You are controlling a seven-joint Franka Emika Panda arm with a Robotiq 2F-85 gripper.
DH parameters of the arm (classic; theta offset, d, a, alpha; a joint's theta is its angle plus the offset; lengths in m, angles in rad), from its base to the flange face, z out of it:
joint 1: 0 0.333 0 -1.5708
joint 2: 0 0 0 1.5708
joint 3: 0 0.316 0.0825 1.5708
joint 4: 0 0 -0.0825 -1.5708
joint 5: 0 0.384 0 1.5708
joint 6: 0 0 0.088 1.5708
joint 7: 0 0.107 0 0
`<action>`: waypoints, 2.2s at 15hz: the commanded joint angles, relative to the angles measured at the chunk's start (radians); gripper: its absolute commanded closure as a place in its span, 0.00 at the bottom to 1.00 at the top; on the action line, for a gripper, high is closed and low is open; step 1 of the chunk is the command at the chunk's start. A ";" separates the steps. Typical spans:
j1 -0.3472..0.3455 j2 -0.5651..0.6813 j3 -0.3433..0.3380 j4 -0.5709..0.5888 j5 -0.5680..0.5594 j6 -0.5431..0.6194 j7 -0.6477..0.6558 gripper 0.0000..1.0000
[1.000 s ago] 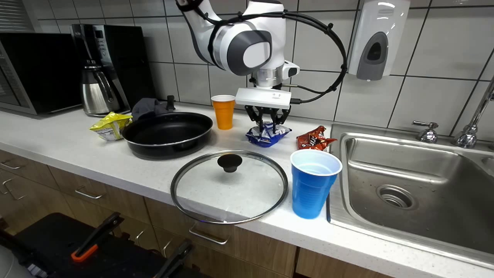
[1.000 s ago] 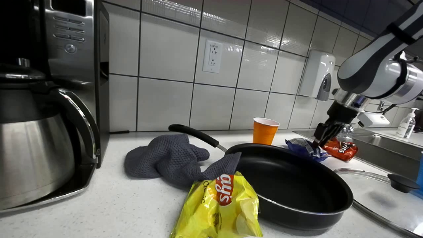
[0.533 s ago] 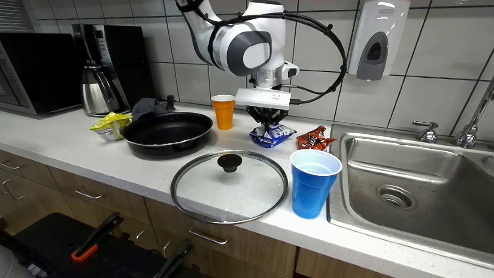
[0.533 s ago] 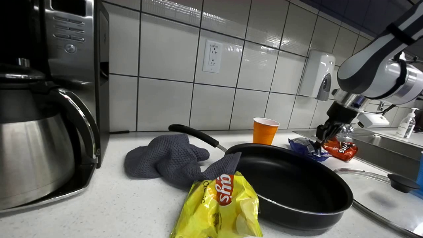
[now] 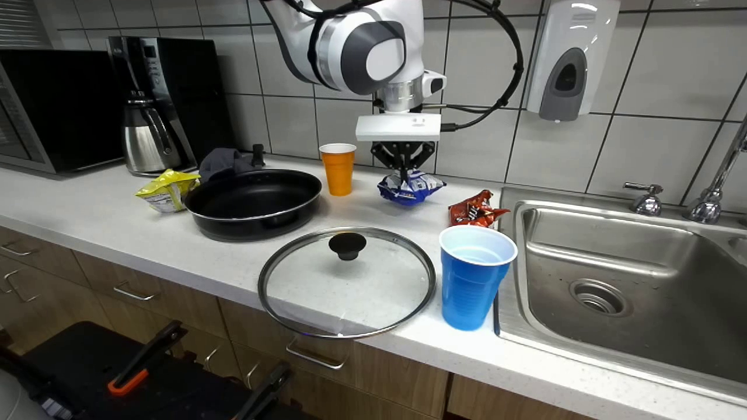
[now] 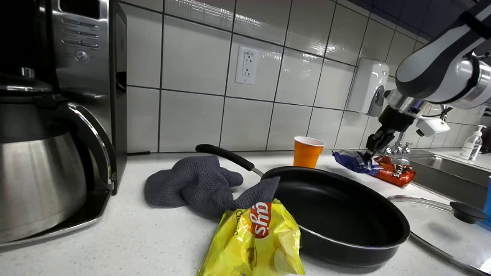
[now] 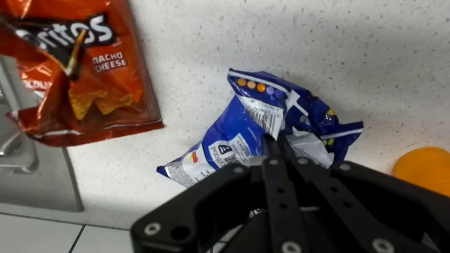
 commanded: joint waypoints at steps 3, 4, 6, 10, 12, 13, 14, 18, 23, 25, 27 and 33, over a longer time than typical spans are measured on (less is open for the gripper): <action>0.015 -0.170 -0.010 -0.110 -0.056 0.013 -0.023 1.00; 0.019 -0.192 -0.012 -0.127 -0.054 0.014 -0.029 1.00; 0.032 -0.238 -0.017 -0.161 -0.043 0.006 -0.039 1.00; 0.075 -0.342 -0.036 -0.245 -0.019 -0.008 -0.077 1.00; 0.107 -0.382 -0.052 -0.273 -0.030 -0.026 -0.057 1.00; 0.125 -0.399 -0.058 -0.288 -0.042 -0.037 -0.042 1.00; 0.142 -0.416 -0.063 -0.302 -0.042 -0.044 -0.043 1.00; 0.216 -0.465 -0.077 -0.343 -0.040 -0.077 -0.043 1.00; 0.310 -0.489 -0.091 -0.366 0.007 -0.094 -0.082 1.00; 0.349 -0.487 -0.097 -0.368 0.040 -0.089 -0.108 1.00; 0.381 -0.483 -0.100 -0.367 0.070 -0.095 -0.143 1.00; 0.447 -0.459 -0.091 -0.354 0.157 -0.123 -0.257 1.00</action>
